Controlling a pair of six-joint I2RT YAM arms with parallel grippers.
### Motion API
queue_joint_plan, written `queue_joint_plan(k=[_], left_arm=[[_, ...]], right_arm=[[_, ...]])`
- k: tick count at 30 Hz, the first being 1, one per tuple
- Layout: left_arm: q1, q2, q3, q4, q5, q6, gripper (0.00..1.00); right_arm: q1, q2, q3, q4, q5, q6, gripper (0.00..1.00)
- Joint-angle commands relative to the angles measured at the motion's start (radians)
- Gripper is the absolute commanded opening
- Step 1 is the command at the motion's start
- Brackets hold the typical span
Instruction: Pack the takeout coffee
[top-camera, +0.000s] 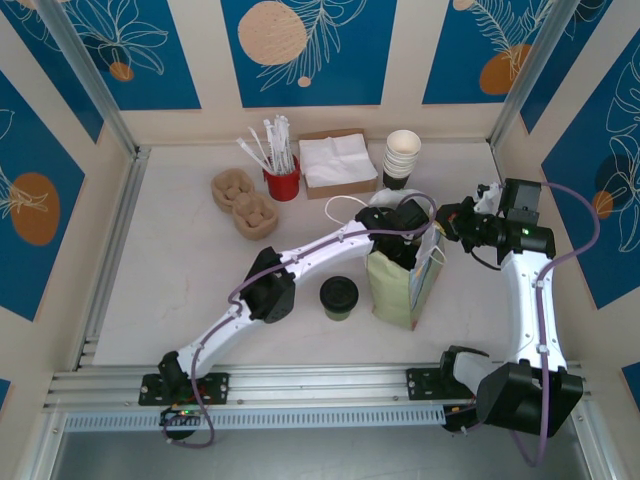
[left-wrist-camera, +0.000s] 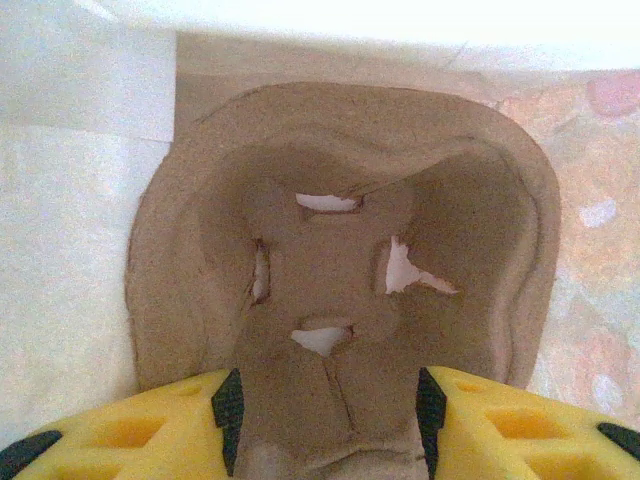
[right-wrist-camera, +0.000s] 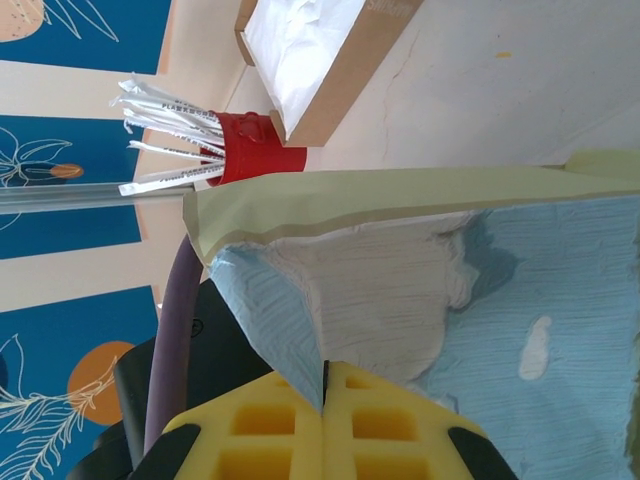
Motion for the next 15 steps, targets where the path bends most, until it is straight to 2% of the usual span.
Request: queue_joint_plan(k=[1, 15], left_arm=[[0.021, 0.0, -0.045, -0.043, -0.068, 0.04, 0.52], [0.101, -0.106, -0.051, -0.127, -0.244, 0.128, 0.64]], right_arm=[[-0.006, -0.009, 0.038, 0.011, -0.143, 0.032, 0.0], [-0.084, -0.044, 0.077, -0.039, -0.222, 0.023, 0.0]])
